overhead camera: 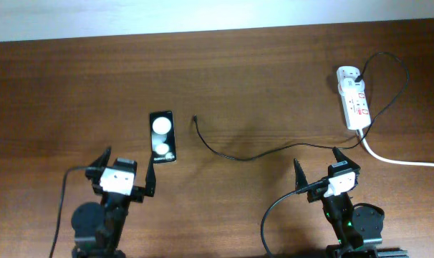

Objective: Plug charger to phone and switch on socket
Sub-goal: 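Move the left gripper over the black phone and lower onto it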

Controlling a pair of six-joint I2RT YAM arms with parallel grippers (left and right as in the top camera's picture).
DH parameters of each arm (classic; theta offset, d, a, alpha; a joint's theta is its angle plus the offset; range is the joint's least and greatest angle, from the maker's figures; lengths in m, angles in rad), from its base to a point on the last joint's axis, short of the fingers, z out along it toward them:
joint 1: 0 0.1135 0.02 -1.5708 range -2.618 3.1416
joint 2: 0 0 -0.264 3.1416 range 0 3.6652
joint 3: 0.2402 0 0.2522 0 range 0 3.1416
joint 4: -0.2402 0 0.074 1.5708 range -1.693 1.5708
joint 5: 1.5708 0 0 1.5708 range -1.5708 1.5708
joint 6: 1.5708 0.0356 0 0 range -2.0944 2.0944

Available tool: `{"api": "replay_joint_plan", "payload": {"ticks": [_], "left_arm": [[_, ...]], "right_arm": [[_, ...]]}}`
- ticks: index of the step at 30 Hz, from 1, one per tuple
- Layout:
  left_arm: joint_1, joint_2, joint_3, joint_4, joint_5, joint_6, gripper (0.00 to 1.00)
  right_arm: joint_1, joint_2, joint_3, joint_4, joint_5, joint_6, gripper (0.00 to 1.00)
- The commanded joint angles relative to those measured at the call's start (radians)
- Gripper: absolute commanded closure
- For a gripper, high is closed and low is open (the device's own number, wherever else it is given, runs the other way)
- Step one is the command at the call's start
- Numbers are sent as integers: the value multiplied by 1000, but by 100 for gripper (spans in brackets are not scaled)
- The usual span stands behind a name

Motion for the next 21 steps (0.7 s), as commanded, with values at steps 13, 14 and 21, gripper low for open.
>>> {"api": "replay_joint_plan", "payload": {"ticks": [13,14,21], "left_arm": [[3,535,431,-138,85,-10,1],[3,579,474,-174,93,-10,1],[-26,903,819,-465,99,-10,1]], "right_arm": [[8,-8,-5,-7,-1,11,1],[8,-8,-5,-7,-1,11,1],[8,-8,-5,-7,-1,11,1]]}}
